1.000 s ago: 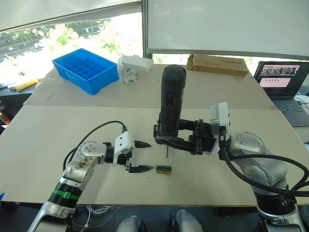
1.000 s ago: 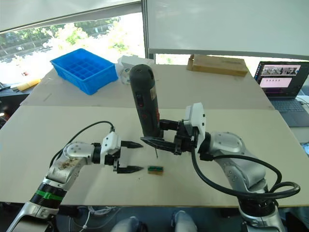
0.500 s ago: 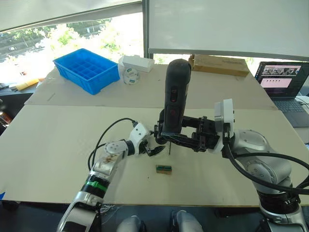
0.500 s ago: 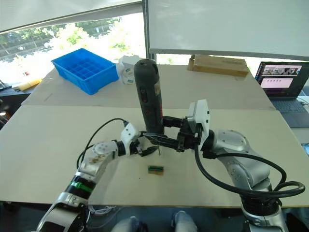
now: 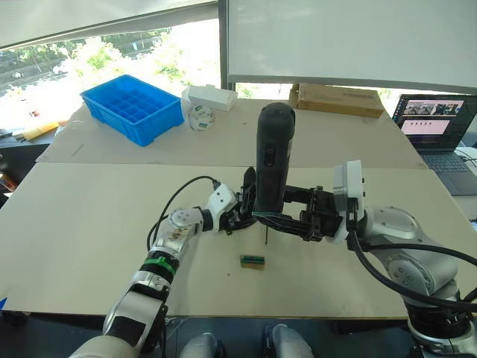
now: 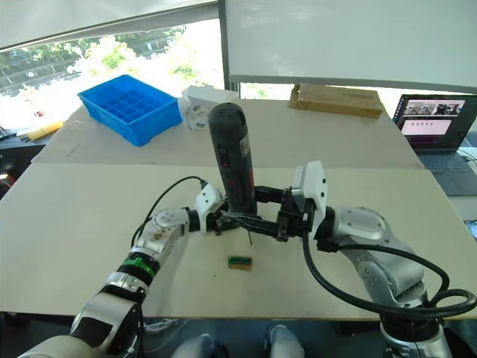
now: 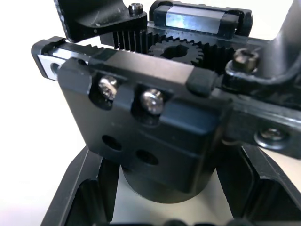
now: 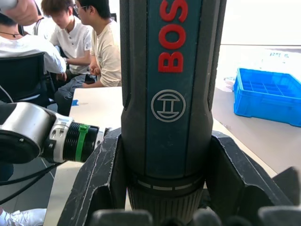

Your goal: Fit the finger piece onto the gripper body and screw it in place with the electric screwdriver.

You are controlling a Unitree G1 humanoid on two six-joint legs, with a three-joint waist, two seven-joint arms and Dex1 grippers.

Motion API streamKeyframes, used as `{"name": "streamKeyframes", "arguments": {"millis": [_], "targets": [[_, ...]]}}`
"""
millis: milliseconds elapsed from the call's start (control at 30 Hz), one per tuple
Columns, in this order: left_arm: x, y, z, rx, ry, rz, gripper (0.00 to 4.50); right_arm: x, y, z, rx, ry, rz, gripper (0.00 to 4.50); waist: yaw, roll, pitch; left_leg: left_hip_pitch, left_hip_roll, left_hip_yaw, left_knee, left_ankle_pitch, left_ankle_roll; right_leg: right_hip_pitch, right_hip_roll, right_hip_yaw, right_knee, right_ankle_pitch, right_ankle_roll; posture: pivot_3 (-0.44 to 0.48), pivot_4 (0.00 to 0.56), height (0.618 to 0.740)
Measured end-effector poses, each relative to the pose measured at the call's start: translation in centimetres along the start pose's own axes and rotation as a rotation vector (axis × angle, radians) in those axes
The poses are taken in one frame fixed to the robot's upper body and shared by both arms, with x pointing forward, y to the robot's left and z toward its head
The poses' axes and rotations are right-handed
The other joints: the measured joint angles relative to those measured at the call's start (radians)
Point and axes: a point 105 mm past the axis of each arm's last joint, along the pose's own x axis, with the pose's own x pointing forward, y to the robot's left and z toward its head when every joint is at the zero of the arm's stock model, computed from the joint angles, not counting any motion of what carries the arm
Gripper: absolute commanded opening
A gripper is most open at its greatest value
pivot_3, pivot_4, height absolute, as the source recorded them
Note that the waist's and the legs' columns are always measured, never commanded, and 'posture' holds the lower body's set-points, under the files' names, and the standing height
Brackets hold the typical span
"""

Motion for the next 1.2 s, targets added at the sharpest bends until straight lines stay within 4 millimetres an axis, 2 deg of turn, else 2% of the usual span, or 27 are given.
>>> {"name": "streamKeyframes", "arguments": {"millis": [67,167,233,333,467,700,1000,1100,1200], "targets": [[0.5,-0.6,0.2,0.039,0.017,-0.099,2.36,-0.1,0.2,0.2,0.013,-0.001,0.010,1.92,0.008,-0.001,0.001,-0.001,-0.001,-0.001,0.001,0.000,0.000,0.000,0.000,-0.001,-0.001,0.000,0.000,0.000,0.150,0.738],[1.2,-0.2,0.8,0.085,0.055,-0.153,2.36,0.0,0.6,0.3,0.014,-0.004,0.025,1.92,0.008,-0.001,0.001,-0.002,-0.001,-0.001,0.001,0.000,0.001,0.000,0.000,-0.001,-0.001,0.000,0.000,0.000,0.150,0.738],[1.4,0.2,0.7,0.087,0.078,-0.158,3.38,0.0,0.6,0.4,0.017,-0.008,0.027,1.92,0.007,-0.001,0.001,-0.002,-0.001,-0.001,0.001,-0.001,0.001,0.000,0.000,0.000,-0.001,0.000,0.000,0.000,0.150,0.738],[1.6,0.6,0.8,0.066,0.075,-0.143,4.46,0.0,0.6,0.4,0.026,-0.009,0.023,1.92,0.004,-0.001,0.001,-0.002,0.000,-0.001,0.001,-0.001,0.001,0.000,0.000,0.000,-0.001,0.000,0.000,0.000,0.150,0.738],[0.9,1.1,0.7,0.049,0.064,-0.095,4.50,0.1,0.6,0.4,0.037,-0.008,0.022,1.92,0.002,-0.001,0.001,-0.001,0.000,-0.001,0.001,-0.001,0.001,0.000,0.000,0.000,-0.001,0.000,0.000,0.000,0.150,0.738],[-0.2,0.0,0.0,-0.023,0.004,-0.017,4.50,0.1,0.7,0.6,0.035,-0.015,0.017,1.92,0.003,-0.001,0.001,-0.001,0.000,-0.002,0.001,-0.001,0.002,0.000,-0.001,0.000,0.000,0.000,0.000,0.000,0.150,0.738],[0.4,-0.7,0.3,-0.060,-0.020,0.048,4.50,1.0,0.3,1.5,0.019,-0.032,0.023,1.92,0.005,-0.001,0.001,-0.001,0.000,-0.001,0.001,-0.001,0.002,0.000,-0.001,0.000,0.000,0.000,0.000,0.000,0.150,0.738],[0.6,-0.7,0.3,-0.065,-0.022,0.054,3.72,1.5,0.0,2.0,0.013,-0.052,0.039,1.92,0.004,-0.001,0.001,-0.001,0.000,-0.001,0.001,-0.001,0.002,0.000,-0.001,0.000,0.000,0.000,0.000,0.000,0.150,0.738],[0.6,-0.6,0.3,-0.070,-0.022,0.060,2.36,2.4,-0.3,2.4,0.016,-0.075,0.059,1.92,0.001,-0.001,0.001,0.000,0.000,-0.001,0.001,-0.001,0.002,0.000,-0.001,0.000,0.000,0.000,0.000,0.000,0.150,0.738]]}}
